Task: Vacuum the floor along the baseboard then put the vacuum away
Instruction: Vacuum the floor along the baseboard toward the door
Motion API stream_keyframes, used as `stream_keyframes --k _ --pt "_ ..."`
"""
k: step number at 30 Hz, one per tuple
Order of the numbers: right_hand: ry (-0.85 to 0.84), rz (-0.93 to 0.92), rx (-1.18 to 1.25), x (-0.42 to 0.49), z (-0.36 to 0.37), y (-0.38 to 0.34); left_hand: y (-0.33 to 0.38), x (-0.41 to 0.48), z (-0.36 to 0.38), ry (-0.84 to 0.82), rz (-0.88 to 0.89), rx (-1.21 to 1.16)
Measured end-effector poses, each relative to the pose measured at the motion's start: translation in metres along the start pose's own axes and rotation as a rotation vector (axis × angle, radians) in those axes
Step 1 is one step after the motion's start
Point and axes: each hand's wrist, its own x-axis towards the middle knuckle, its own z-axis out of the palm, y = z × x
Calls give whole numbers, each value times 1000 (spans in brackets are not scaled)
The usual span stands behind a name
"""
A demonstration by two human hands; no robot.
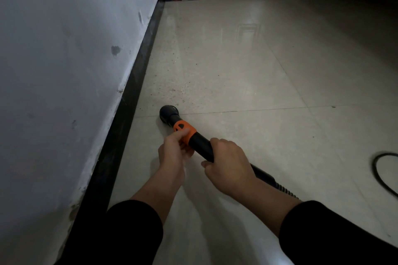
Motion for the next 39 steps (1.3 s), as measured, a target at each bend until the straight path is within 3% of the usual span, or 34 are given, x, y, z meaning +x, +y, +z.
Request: stream_keyframes --k 18,31,39 --pt "2 98 -12 -7 -25 35 -15 -12 39 -51 -74 51" --pt "-193 340 -88 29 -86 26 31 -14 79 -160 -346 149" --pt "-173 360 -91 52 -93 40 42 -9 106 -159 -377 141"
